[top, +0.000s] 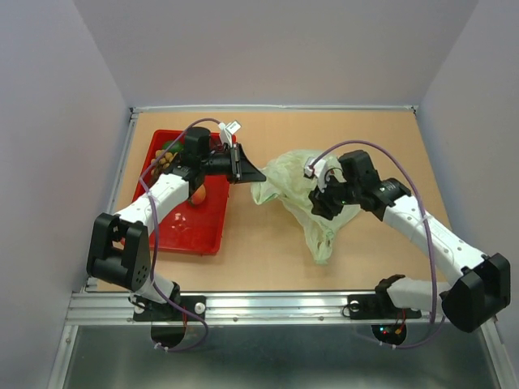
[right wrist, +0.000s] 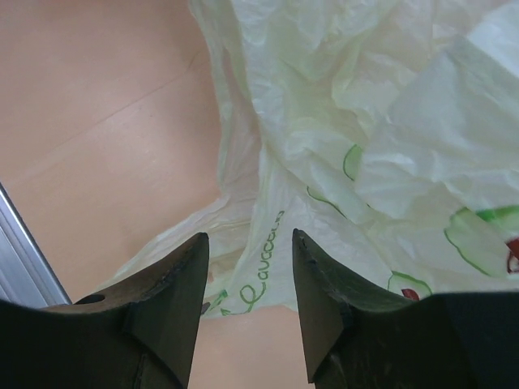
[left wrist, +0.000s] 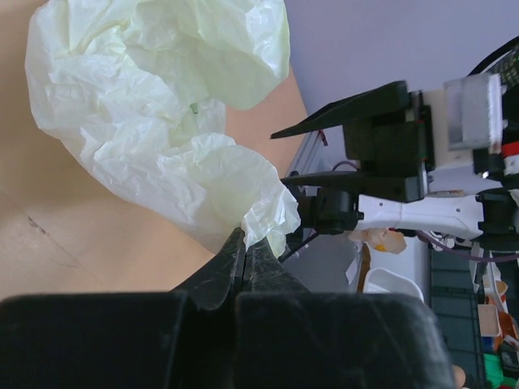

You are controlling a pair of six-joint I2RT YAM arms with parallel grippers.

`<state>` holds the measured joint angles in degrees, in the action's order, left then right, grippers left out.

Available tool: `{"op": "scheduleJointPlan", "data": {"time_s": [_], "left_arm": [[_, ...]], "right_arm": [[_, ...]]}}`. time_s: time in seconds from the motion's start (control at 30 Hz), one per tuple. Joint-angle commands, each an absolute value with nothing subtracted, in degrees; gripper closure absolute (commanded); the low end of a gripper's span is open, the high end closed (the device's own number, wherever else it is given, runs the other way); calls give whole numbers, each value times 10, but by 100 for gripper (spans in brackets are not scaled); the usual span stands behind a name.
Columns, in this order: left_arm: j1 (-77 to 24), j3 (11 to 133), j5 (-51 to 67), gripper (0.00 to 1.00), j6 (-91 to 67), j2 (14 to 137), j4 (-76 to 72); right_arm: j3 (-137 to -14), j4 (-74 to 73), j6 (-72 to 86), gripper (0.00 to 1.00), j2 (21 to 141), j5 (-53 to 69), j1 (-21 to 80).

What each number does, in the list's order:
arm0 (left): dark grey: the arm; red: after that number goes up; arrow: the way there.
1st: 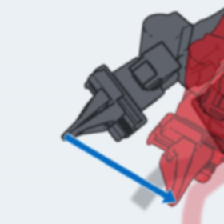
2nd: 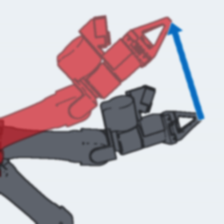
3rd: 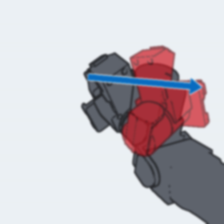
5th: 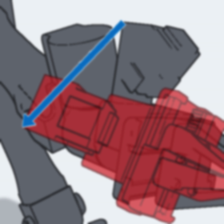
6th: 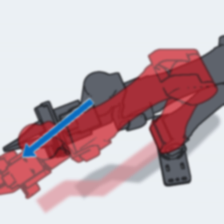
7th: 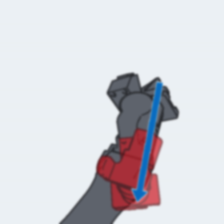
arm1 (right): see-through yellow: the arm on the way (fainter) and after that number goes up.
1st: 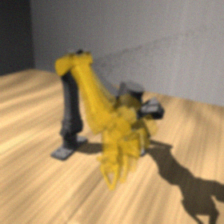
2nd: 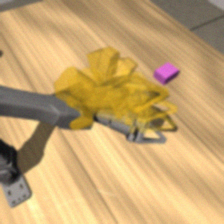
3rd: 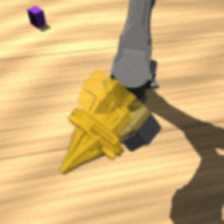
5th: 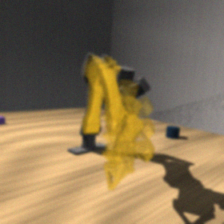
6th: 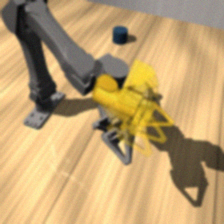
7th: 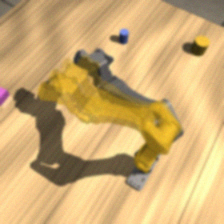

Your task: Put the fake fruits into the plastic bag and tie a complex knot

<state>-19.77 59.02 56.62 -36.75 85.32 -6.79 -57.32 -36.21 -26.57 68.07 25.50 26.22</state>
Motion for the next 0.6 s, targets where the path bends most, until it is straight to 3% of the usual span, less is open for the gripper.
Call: {"op": "scheduleJointPlan", "data": {"time_s": [0.0,0.17,0.3,0.57], "left_arm": [[-198,594,600,99,-400,835,-119],[-198,592,607,99,-414,838,-134],[-197,589,614,99,-430,840,-150],[-197,577,623,98,-446,839,-174]], "right_arm": [[-560,-300,-258,50,698,190,319],[-527,-222,-229,51,729,120,366],[-522,-171,-214,57,761,56,368],[-515,-130,-193,52,798,-5,370]]}}
